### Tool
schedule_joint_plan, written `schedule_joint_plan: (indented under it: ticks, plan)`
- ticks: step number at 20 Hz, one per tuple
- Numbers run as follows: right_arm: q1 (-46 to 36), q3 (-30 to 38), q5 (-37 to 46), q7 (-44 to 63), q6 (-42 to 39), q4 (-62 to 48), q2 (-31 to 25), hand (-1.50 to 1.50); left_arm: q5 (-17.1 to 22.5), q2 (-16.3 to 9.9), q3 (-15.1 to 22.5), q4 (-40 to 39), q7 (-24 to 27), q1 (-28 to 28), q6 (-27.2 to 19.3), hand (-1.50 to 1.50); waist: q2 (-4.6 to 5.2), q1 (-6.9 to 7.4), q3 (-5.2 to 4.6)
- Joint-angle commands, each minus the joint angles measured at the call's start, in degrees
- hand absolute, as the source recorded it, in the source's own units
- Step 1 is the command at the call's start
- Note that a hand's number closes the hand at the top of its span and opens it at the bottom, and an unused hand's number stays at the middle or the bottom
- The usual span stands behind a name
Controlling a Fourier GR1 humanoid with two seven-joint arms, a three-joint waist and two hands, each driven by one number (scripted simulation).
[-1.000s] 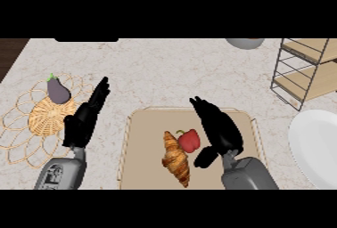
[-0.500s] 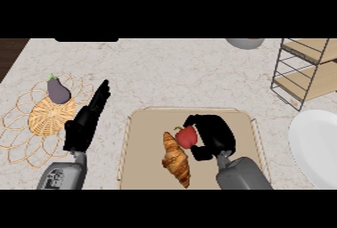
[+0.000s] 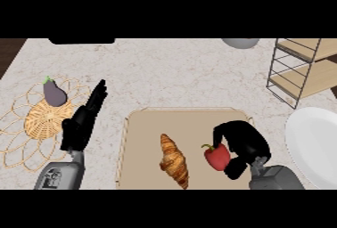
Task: Pick the bell pepper from the tray and place it in the tiered shelf
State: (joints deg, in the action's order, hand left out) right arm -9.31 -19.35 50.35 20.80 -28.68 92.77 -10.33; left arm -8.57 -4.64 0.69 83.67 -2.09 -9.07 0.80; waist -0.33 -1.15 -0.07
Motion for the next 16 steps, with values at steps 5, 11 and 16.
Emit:
schedule_joint_plan:
  ticks: [5, 11, 16]
  plan:
    - [3.9, 17.7, -18.8, 2.6, -30.3, 16.7, -15.4, 1.50, -0.3, -0.2, -0.4, -0.1, 0.6, -0.1, -0.4, 0.00, -0.07, -0.72, -0.07]
    - [1.0, 33.0, -35.3, 12.3, -31.5, 21.0, -6.3, 1.50, -0.2, -0.7, -0.7, -0.2, 0.2, 0.1, 0.1, 0.00, 0.07, -0.22, -0.12]
    - [-6.7, 39.9, -50.0, 26.1, -30.0, 24.8, -6.1, 1.50, 0.1, -0.1, -0.1, 1.1, -1.2, 0.2, 0.3, 0.00, -0.02, 0.48, -0.15]
